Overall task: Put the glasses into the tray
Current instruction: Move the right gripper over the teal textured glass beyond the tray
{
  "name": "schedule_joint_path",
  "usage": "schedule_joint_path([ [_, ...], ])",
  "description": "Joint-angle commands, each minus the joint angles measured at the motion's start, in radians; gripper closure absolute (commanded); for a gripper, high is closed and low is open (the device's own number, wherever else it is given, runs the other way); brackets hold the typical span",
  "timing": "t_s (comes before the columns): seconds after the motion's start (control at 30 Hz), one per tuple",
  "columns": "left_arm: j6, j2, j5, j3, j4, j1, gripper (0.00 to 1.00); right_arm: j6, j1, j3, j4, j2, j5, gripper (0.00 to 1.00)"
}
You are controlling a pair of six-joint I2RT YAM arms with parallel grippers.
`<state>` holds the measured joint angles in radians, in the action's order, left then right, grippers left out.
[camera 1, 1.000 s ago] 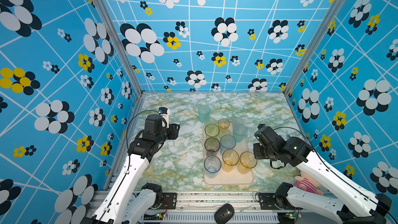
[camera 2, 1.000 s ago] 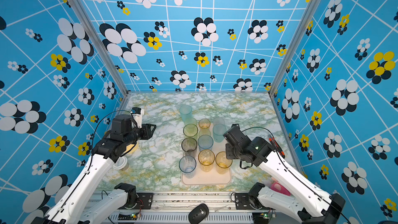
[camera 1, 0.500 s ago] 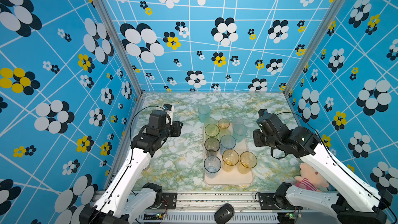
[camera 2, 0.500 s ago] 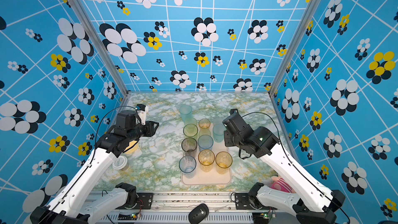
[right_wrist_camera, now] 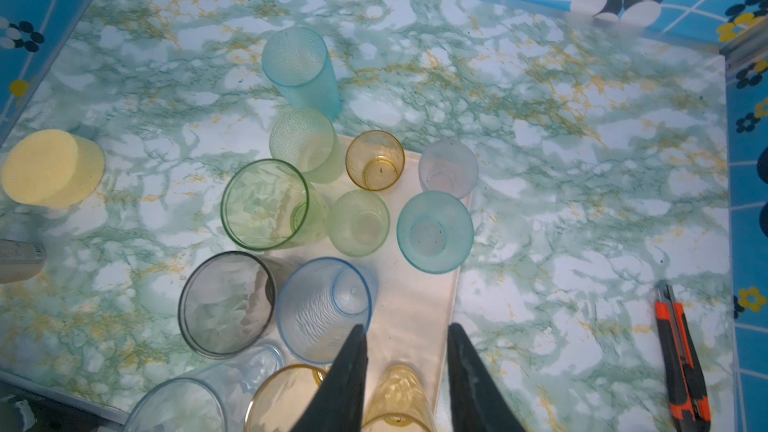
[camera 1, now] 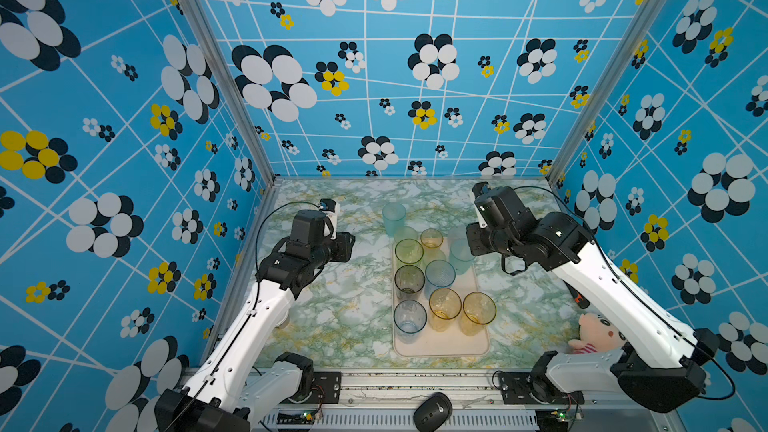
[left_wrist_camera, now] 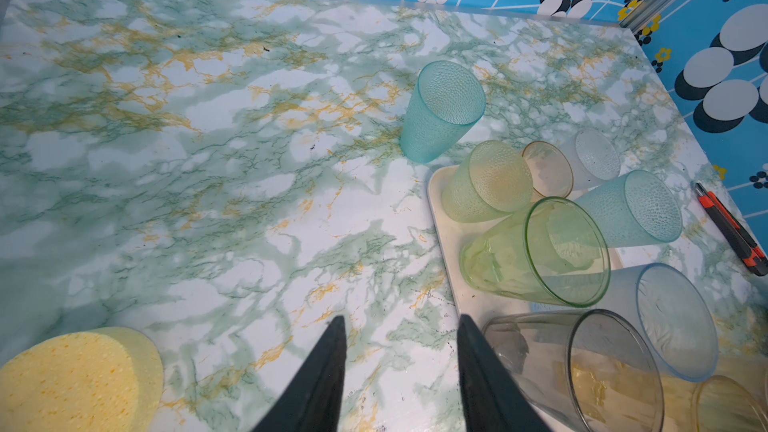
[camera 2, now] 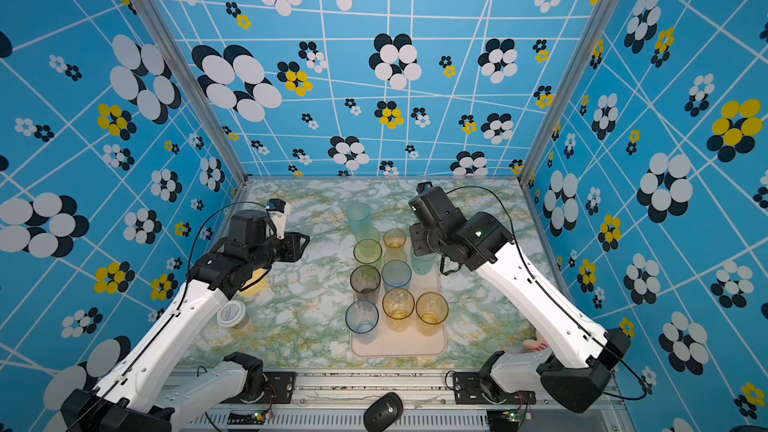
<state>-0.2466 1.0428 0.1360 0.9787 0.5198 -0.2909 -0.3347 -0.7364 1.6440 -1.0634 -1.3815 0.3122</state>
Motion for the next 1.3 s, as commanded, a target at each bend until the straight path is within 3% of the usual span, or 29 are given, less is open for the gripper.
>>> schedule_joint_path([
  [0.0, -0.016, 0.005, 0.023, -0.032, -0.041, -0.02, 0.55, 0.057, 0.005, 0.093, 0.031, -0.097, -0.061, 0.65],
  [0.2, -0.025, 0.043, 0.03, -0.043, -0.086, -0.042, 0.55, 0.095, 0.024, 0.326, -0.01, -0.334, -0.159, 0.66],
  [0.67, -0.01, 0.017, 0.015, -0.046, -0.067, -0.039, 0.54, 0.138, 0.098, 1.039, -0.251, -0.937, -0.278, 0.7],
  [1.27, 0.001, 0.016, 0.011, -0.052, -0.06, -0.025, 0.53, 0.086, 0.126, 1.067, -0.135, -1.084, -0.311, 0.7],
])
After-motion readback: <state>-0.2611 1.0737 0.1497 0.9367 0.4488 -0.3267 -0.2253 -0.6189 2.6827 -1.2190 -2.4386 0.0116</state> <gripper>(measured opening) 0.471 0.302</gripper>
